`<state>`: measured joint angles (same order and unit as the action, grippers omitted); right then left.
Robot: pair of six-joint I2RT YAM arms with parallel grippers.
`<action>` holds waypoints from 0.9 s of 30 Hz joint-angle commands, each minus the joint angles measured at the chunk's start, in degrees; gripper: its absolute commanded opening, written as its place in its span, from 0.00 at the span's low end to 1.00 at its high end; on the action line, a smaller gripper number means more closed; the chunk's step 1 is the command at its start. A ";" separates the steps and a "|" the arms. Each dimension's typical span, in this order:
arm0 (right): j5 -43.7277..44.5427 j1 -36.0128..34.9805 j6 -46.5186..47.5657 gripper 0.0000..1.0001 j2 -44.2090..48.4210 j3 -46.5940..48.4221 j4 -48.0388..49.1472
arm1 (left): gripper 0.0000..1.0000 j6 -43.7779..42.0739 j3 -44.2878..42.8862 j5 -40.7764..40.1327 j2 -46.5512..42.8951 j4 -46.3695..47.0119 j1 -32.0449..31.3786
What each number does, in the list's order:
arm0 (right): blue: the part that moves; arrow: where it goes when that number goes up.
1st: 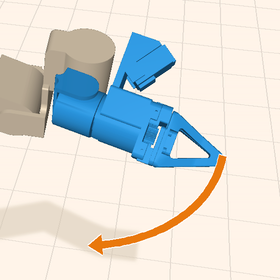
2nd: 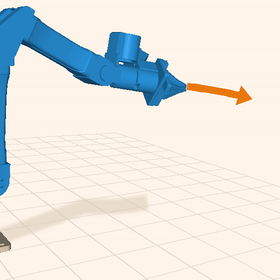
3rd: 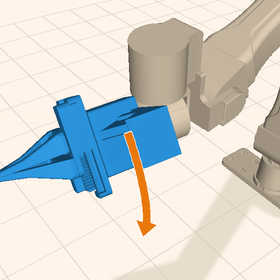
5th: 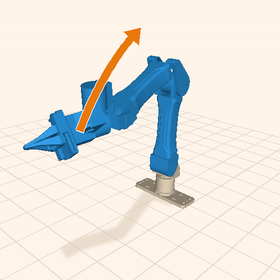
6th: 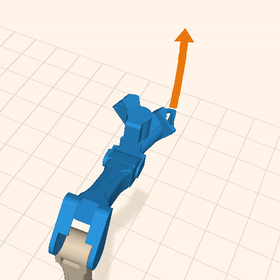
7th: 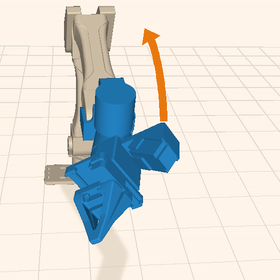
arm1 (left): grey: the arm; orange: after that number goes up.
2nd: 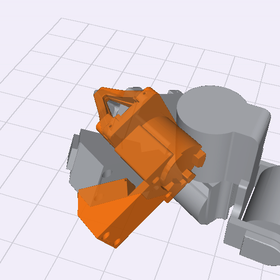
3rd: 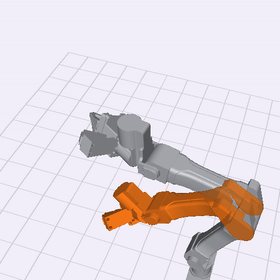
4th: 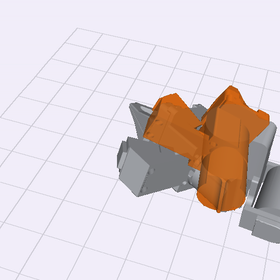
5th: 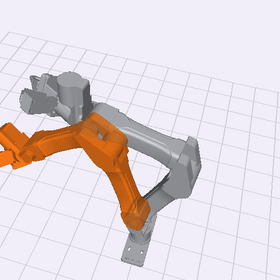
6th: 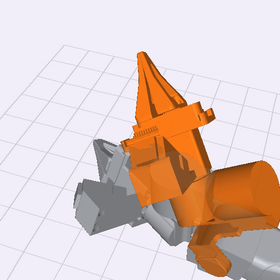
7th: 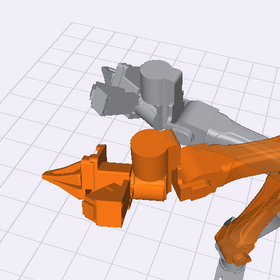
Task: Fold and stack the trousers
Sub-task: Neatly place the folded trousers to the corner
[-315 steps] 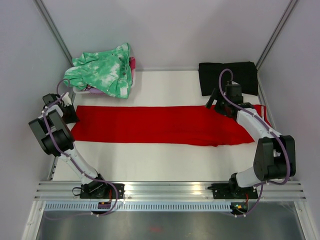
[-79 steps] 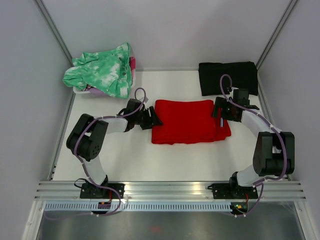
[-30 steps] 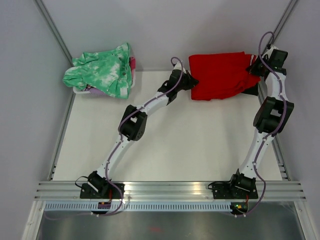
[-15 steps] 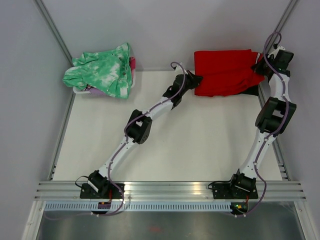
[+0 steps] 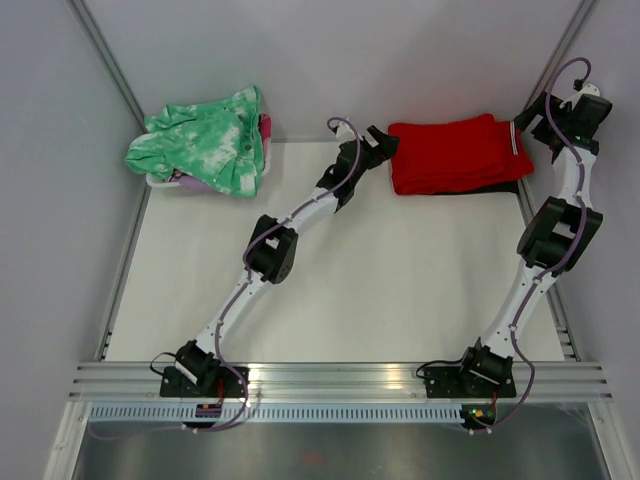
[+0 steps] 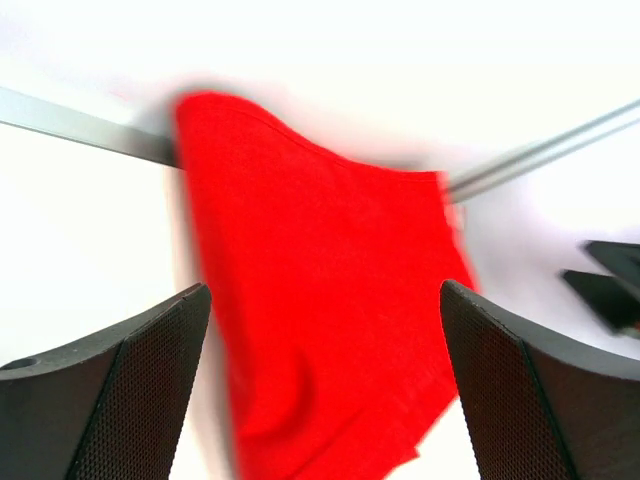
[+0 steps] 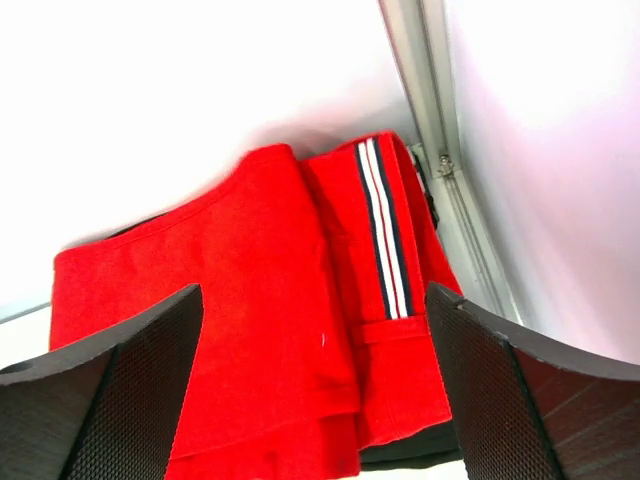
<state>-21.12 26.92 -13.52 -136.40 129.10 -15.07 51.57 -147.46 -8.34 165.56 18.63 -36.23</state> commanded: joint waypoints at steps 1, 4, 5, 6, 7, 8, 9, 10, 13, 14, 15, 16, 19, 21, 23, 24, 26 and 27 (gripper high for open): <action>0.92 -0.63 1.56 0.98 8.58 3.53 1.63 | 1.00 -7.44 4.08 4.37 -13.54 -2.54 1.60; -3.20 -1.78 2.61 0.98 13.76 2.83 -0.65 | 1.00 -15.68 6.91 5.43 -22.43 -9.74 2.12; -4.79 -2.30 3.06 0.98 15.18 2.22 -2.14 | 1.00 -17.19 7.44 5.35 -24.64 -15.15 2.21; -6.37 -3.87 3.76 0.98 16.76 1.17 -2.68 | 1.00 -18.34 8.23 5.18 -26.93 -17.55 2.39; -7.43 -4.93 5.33 0.98 20.61 -0.50 -3.03 | 1.00 -19.31 11.20 4.65 -29.30 -20.36 2.56; -9.01 -6.34 6.39 0.98 22.82 -5.13 -2.86 | 1.00 -21.23 13.23 4.56 -34.63 -22.57 2.74; -9.02 -9.57 7.62 0.98 25.37 -8.22 -2.51 | 1.00 -22.29 15.60 4.47 -37.56 -26.33 3.09; -8.59 -11.26 9.28 0.98 30.53 -14.43 -2.07 | 1.00 -24.83 21.10 5.17 -43.42 -27.93 3.35; -7.97 -17.06 8.43 0.98 40.90 -27.87 2.22 | 1.00 -30.01 30.52 7.37 -52.15 -37.76 5.02; -8.23 -17.86 4.33 0.98 43.21 -31.42 6.33 | 1.00 -31.26 32.74 7.11 -57.83 -40.66 5.55; -9.45 -18.73 1.33 0.98 45.76 -35.37 8.72 | 1.00 -32.23 35.20 6.41 -60.93 -43.56 6.69; -10.59 -18.92 -1.66 0.98 49.96 -42.37 11.00 | 1.00 -33.37 40.96 4.06 -64.01 -48.21 7.39; -17.45 -19.79 -7.65 0.98 57.28 -55.29 17.25 | 1.00 -33.12 56.27 1.92 -77.89 -52.02 11.08; -17.11 -21.11 -9.51 0.98 62.01 -61.30 18.85 | 1.00 -33.20 68.37 7.86 -88.84 -51.59 14.94; -16.84 -21.73 -9.94 0.98 64.49 -67.91 18.15 | 1.00 -32.24 74.92 13.58 -95.56 -51.59 18.97; -16.93 -22.17 -10.73 0.98 66.50 -69.49 17.71 | 1.00 -32.24 80.08 17.53 -98.55 -51.85 19.96; -16.67 -22.69 -12.49 0.98 68.71 -73.89 18.40 | 1.00 -32.32 84.24 18.79 -106.47 -52.82 20.76; -16.23 -23.13 -13.63 0.98 71.68 -77.21 19.37 | 1.00 -31.54 87.66 20.02 -110.58 -52.82 20.93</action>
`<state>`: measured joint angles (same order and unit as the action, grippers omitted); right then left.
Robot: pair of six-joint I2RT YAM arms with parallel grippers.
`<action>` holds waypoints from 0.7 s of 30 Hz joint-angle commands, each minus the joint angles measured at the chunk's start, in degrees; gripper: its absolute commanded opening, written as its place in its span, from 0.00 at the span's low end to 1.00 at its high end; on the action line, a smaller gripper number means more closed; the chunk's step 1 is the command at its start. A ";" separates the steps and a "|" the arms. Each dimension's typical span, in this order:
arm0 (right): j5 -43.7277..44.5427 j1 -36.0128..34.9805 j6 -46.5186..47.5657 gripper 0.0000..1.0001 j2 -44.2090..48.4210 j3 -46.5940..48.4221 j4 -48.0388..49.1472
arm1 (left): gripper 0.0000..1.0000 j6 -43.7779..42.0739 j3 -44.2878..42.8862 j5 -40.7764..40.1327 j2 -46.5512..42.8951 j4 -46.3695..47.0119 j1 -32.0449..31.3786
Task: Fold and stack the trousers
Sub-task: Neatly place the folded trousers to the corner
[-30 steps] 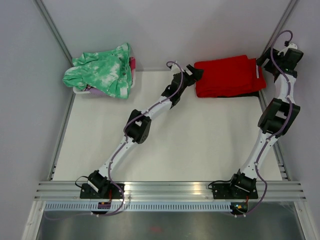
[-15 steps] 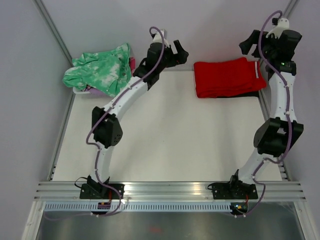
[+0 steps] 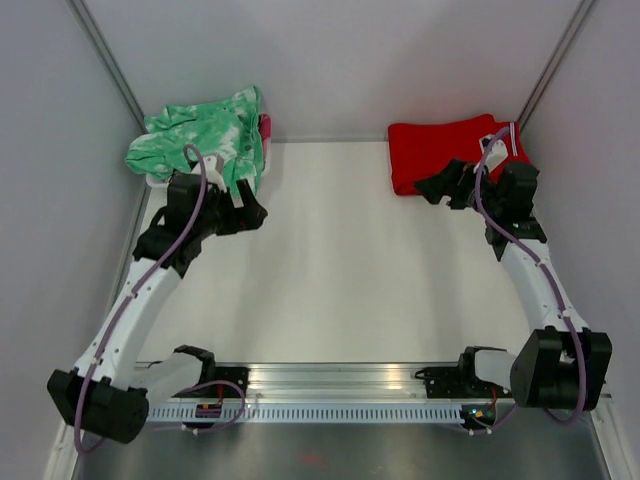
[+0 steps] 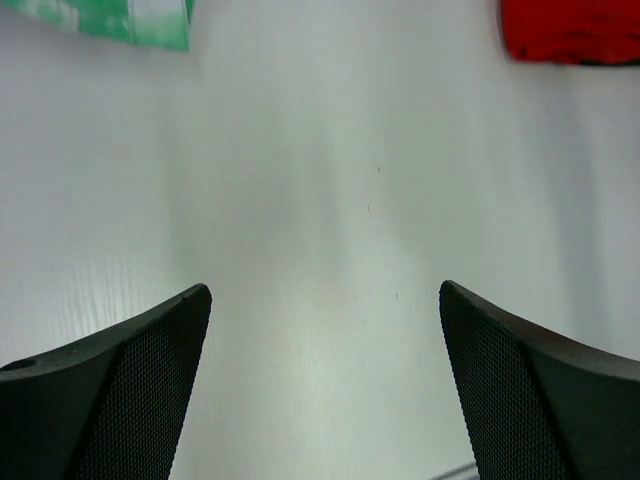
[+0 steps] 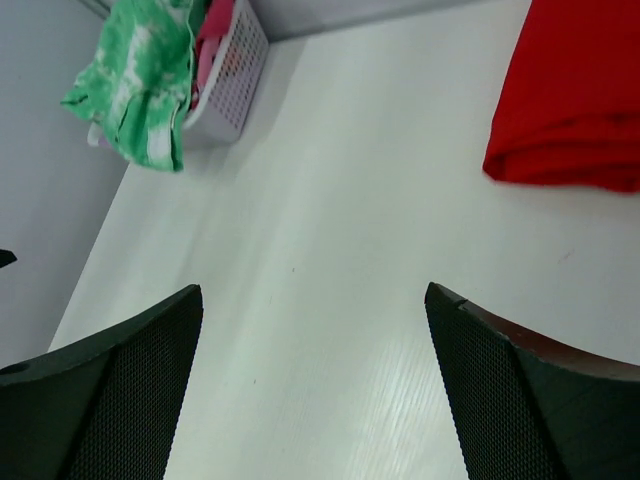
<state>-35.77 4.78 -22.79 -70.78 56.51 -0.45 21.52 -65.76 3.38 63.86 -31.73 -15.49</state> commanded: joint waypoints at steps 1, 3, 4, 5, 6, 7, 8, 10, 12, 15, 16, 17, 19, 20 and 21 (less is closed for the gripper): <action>-0.63 -1.43 -4.29 0.98 7.84 -6.22 5.62 | 1.00 -0.70 7.56 9.18 -10.66 -2.29 0.45; 3.32 -2.57 -3.50 0.98 12.66 -8.42 5.29 | 1.00 1.32 12.11 14.25 -13.22 0.69 2.90; 3.95 -2.75 -3.06 0.98 14.17 -9.91 4.67 | 1.00 4.20 13.54 16.29 -14.01 2.53 4.05; 3.95 -2.93 -2.62 0.98 15.49 -10.54 3.36 | 1.00 5.63 15.72 18.92 -14.02 6.81 7.28; 3.95 -2.93 -2.35 0.98 18.02 -11.68 2.74 | 1.00 7.47 16.36 24.69 -13.06 8.59 9.05; 3.95 -2.93 -1.74 0.98 19.18 -12.12 1.08 | 1.00 7.83 16.45 27.36 -10.27 10.18 10.55; 3.87 -3.02 -1.13 0.98 20.24 -12.47 0.37 | 1.00 7.84 15.93 29.30 -8.76 10.80 13.17; 4.48 -2.93 -0.25 0.98 23.14 -12.57 -2.97 | 0.97 5.14 13.56 30.11 -7.17 9.50 14.43; 5.00 -3.02 1.16 0.98 24.81 -12.48 -5.87 | 1.00 1.01 12.06 26.88 -8.56 6.96 14.69; 5.18 -2.93 1.17 0.98 24.91 -11.34 -8.25 | 1.00 -1.65 10.57 21.79 -13.73 3.09 14.78; 5.10 -3.02 1.25 0.98 24.56 -10.81 -9.30 | 1.00 -2.00 10.30 20.98 -15.32 0.98 14.78; 5.18 -2.93 1.95 0.98 24.03 -10.29 -10.09 | 1.00 -2.35 9.95 20.10 -16.91 0.09 14.78; 6.67 -2.93 2.48 0.98 24.11 -9.23 -10.63 | 1.00 -3.23 9.95 17.46 -21.83 -2.10 14.70; 6.94 -3.02 3.01 0.98 24.90 -9.14 -10.37 | 1.00 -3.76 10.47 15.54 -23.32 -2.72 14.78; 7.03 -2.93 3.27 0.98 25.51 -9.31 -10.01 | 1.00 -4.55 10.91 14.65 -26.56 -3.25 14.70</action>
<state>-30.17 1.98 -21.63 -46.68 44.75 -9.87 21.23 -53.17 22.52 42.94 -31.79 -0.93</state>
